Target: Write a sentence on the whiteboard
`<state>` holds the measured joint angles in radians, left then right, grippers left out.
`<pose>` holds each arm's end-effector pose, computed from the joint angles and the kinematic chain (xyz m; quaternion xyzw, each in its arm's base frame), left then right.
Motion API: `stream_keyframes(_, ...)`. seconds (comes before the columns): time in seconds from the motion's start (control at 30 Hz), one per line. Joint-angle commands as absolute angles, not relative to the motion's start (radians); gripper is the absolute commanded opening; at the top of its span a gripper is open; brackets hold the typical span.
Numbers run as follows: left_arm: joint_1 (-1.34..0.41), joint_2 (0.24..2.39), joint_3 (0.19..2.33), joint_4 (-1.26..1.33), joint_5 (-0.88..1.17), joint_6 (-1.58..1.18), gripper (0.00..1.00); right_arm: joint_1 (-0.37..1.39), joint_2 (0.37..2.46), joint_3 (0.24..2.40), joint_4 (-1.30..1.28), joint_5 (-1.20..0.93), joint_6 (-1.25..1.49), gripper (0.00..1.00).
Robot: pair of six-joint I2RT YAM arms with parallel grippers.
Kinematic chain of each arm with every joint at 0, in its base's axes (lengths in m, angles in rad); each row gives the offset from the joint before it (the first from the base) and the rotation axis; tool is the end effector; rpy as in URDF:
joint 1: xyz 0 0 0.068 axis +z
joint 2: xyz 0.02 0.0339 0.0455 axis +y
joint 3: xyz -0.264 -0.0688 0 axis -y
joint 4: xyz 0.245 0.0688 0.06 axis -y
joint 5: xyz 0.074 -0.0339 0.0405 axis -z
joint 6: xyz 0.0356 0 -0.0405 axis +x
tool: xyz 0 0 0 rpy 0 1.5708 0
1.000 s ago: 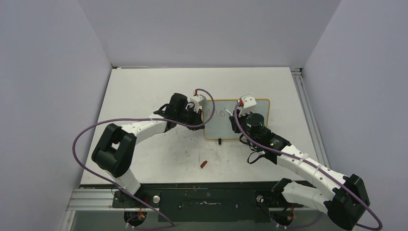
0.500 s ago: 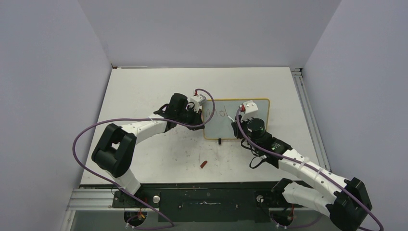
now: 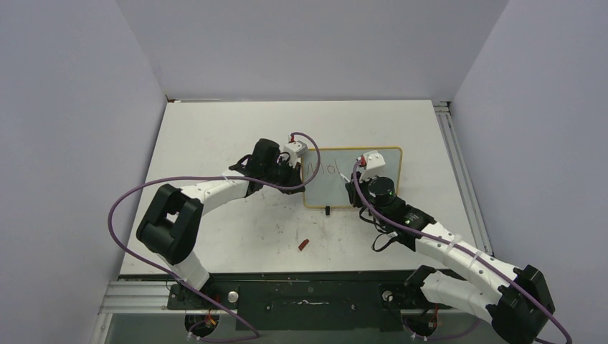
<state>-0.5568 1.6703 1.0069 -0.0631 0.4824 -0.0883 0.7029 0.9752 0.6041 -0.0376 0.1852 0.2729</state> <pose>0.2927 -0.2017 0.2025 0.3008 0.8389 -0.3328 0.3083 0.1736 0.1385 0.2558 -0.1280 0.8240 0.1879 0.5190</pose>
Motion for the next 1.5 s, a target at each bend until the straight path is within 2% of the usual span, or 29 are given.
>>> stream_keyframes(0.0, -0.568, 1.647, 1.039, -0.077, 0.483, -0.063, 0.05, 0.705, 0.978, 0.633, 0.036, 0.253, 0.256, 0.05)
stream_keyframes(0.8, -0.571, 1.649, 1.043, -0.084, 0.477, -0.059, 0.05, 0.703, 0.991, 0.698, 0.056, 0.275, 0.199, 0.05)
stream_keyframes(1.47, -0.571, 1.655, 1.054, -0.1, 0.459, -0.064, 0.05, 0.73, 0.893, 0.652, -0.077, 0.26, 0.246, 0.05)
